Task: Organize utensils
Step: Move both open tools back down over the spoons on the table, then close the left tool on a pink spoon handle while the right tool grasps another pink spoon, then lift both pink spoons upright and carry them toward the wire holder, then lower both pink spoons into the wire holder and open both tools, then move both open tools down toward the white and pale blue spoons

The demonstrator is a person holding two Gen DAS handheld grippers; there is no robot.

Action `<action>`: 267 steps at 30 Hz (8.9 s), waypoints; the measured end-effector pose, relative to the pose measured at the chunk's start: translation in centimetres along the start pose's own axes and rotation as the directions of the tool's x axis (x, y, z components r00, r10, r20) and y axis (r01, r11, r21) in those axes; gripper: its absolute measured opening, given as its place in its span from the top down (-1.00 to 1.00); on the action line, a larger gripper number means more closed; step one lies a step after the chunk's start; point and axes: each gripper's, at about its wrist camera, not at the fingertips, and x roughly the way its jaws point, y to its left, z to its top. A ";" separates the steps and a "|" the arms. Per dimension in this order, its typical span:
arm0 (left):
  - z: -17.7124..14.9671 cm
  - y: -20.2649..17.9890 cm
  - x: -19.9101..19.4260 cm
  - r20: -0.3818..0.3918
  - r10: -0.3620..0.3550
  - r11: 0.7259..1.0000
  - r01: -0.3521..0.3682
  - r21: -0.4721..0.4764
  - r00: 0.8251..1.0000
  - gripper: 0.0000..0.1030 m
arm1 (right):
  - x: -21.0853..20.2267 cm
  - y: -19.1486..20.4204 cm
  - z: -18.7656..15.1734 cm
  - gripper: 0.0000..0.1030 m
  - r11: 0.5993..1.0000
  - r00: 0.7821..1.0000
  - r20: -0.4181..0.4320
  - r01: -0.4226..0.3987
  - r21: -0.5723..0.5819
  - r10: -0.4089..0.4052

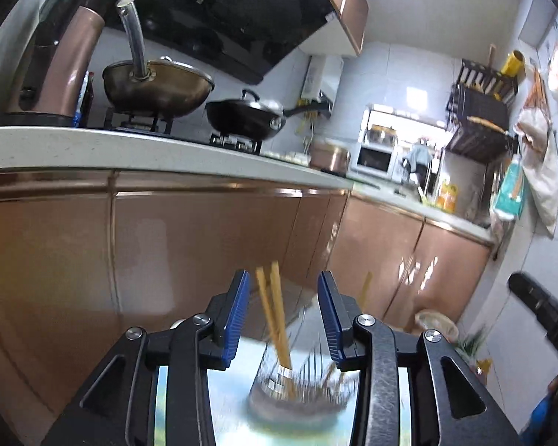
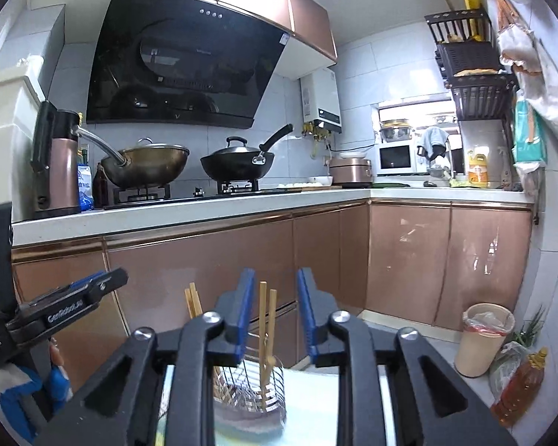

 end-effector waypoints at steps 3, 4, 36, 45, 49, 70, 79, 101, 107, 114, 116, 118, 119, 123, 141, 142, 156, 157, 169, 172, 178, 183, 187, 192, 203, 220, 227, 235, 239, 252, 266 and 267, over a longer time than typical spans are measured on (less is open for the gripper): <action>-0.8 0.6 -1.8 -0.070 0.004 1.000 -0.005 -0.012 0.998 0.28 | -2.3 -0.2 -0.2 0.54 1.000 0.999 -0.044 -0.007 0.009 0.007; -1.1 0.8 -2.4 -0.087 0.005 1.000 -0.006 -0.014 0.996 0.28 | -2.7 -0.2 -0.3 0.54 1.000 0.998 -0.060 -0.013 0.010 0.013; -13.0 2.9 -10.6 -0.490 -0.021 0.998 -0.010 -0.061 0.871 0.26 | -12.9 -2.6 -9.2 0.46 0.995 0.912 -0.406 -0.029 0.099 0.067; -14.9 2.4 -6.4 -0.599 -0.041 0.997 -0.008 -0.078 0.799 0.26 | -9.4 -4.0 -11.6 0.46 0.992 0.864 -0.498 -0.018 0.128 0.080; -16.7 2.6 -3.1 -0.662 -0.042 0.995 -0.028 -0.094 0.748 0.26 | -6.1 -4.6 -13.6 0.46 0.987 0.817 -0.567 -0.019 0.162 0.108; -20.4 1.5 -6.5 -0.733 -0.077 0.997 0.047 -0.061 0.676 0.23 | -1.2 -6.1 -19.2 0.45 0.975 0.735 -0.658 -0.022 0.221 0.166; -22.4 -2.3 -8.8 -0.763 -0.084 0.993 0.119 -0.009 0.641 0.23 | -6.3 -7.8 -18.8 0.45 0.968 0.770 -0.620 0.013 0.252 0.151; -25.6 -4.1 -6.9 -0.770 -0.046 0.985 0.157 0.072 0.636 0.80 | -15.9 -7.2 -21.1 0.45 0.968 0.772 -0.630 0.089 0.234 0.081; -25.1 -0.8 -8.0 -0.750 -0.012 0.990 0.115 0.085 0.661 0.79 | -13.7 -5.3 -20.6 0.45 0.976 0.762 -0.638 0.044 0.215 0.106; -23.7 5.1 -8.1 -0.733 0.020 0.998 0.028 0.054 0.680 0.80 | -9.1 -0.7 -20.7 0.45 0.979 0.728 -0.665 -0.051 0.195 0.170; -23.2 6.5 -7.7 -0.728 0.024 0.999 0.011 0.044 0.685 0.80 | -7.5 1.0 -20.5 0.45 0.979 0.716 -0.672 -0.088 0.184 0.190; -22.8 7.6 -7.0 -0.724 0.019 1.000 0.001 0.028 0.690 0.80 | -5.8 2.8 -20.2 0.45 0.976 0.703 -0.678 -0.126 0.176 0.213; -22.6 8.1 -6.6 -0.722 0.014 1.000 -0.002 0.018 0.692 0.80 | -4.6 4.0 -20.1 0.45 0.974 0.695 -0.683 -0.146 0.170 0.224; -21.9 9.9 -5.2 -0.715 -0.016 1.000 0.000 -0.022 0.698 0.80 | -0.2 7.7 -20.0 0.34 0.960 0.652 -0.707 -0.224 0.165 0.274; -20.9 11.3 -1.6 -0.706 -0.074 0.997 0.033 -0.071 0.704 0.80 | 12.1 14.9 -24.4 0.32 0.948 0.431 -0.882 -0.313 0.051 0.190; -21.0 11.3 -1.5 -0.706 -0.072 0.997 0.031 -0.070 0.705 0.80 | 12.1 15.0 -24.3 0.42 0.948 0.433 -0.883 -0.316 0.040 0.182; -18.9 8.7 -5.6 -0.617 -0.047 0.999 0.020 -0.050 0.785 0.81 | 2.9 10.5 -18.6 0.79 0.938 0.595 -0.750 -0.331 0.101 0.291; -18.3 8.1 -6.2 -0.601 -0.052 0.998 0.028 -0.050 0.798 0.81 | 2.2 10.1 -18.1 0.80 0.939 0.608 -0.738 -0.329 0.100 0.292; -10.4 1.9 -9.9 -0.447 -0.128 0.992 0.123 -0.041 0.885 0.85 | -5.2 6.4 -9.5 0.80 0.967 0.770 -0.596 -0.253 0.041 0.226; -7.4 1.4 -8.9 -0.408 -0.127 0.992 0.118 -0.048 0.904 0.85 | -4.8 5.7 -7.1 0.80 0.974 0.804 -0.559 -0.227 0.024 0.201; -1.5 1.1 -4.4 -0.337 -0.092 0.995 0.074 -0.066 0.937 0.85 | -0.7 5.0 -1.2 0.80 0.982 0.876 -0.452 -0.191 -0.005 0.168; 1.4 0.7 1.3 -0.308 -0.027 0.999 0.017 -0.034 0.951 0.85 | 5.1 5.1 1.6 0.80 0.988 0.920 -0.371 -0.148 -0.035 0.125; 1.7 -0.3 5.9 -0.311 0.034 0.999 -0.027 0.026 0.950 0.85 | 9.8 5.3 1.7 0.80 0.992 0.938 -0.335 -0.110 -0.059 0.084; -1.0 -1.3 10.6 -0.359 0.047 0.998 -0.025 0.065 0.932 0.85 | 14.7 5.4 -1.4 0.80 0.993 0.932 -0.362 -0.071 -0.095 0.032; -4.7 -1.2 12.9 -0.407 0.019 0.999 -0.001 0.045 0.913 0.85 | 16.0 4.9 -5.8 0.77 0.992 0.917 -0.399 -0.062 -0.113 0.012; -4.2 -0.5 10.0 -0.400 -0.012 1.000 0.018 0.011 0.916 0.74 | 13.5 5.2 -4.5 0.70 0.992 0.919 -0.394 -0.074 -0.105 0.027; -3.7 -0.8 7.7 -0.378 -0.030 0.999 0.035 0.008 0.925 0.60 | 10.9 5.6 -3.1 0.68 0.991 0.929 -0.368 -0.077 -0.112 0.031; -2.9 -1.4 2.8 -0.327 -0.049 0.998 0.058 0.016 0.944 0.38 | 5.5 5.5 -1.6 0.54 0.991 0.942 -0.332 -0.088 -0.096 0.052; -3.3 -2.1 -0.5 -0.300 -0.046 0.997 0.062 0.042 0.953 0.26 | 2.2 5.6 -1.9 0.49 0.991 0.941 -0.332 -0.095 -0.096 0.058; -6.1 -3.9 -10.6 -0.215 0.020 0.991 0.010 0.135 0.977 0.02 | -7.9 5.0 -5.0 0.48 0.994 0.928 -0.369 -0.078 -0.079 0.044; -8.3 -5.4 -17.2 -0.145 0.079 0.975 -0.046 0.217 0.986 -0.21 | -16.1 3.7 -7.4 0.48 0.998 0.932 -0.361 -0.041 -0.045 0.022; -8.3 -5.6 -17.4 -0.140 0.079 0.973 -0.046 0.225 0.987 -0.21 | -16.5 3.3 -7.5 0.48 0.999 0.932 -0.361 -0.035 -0.040 0.018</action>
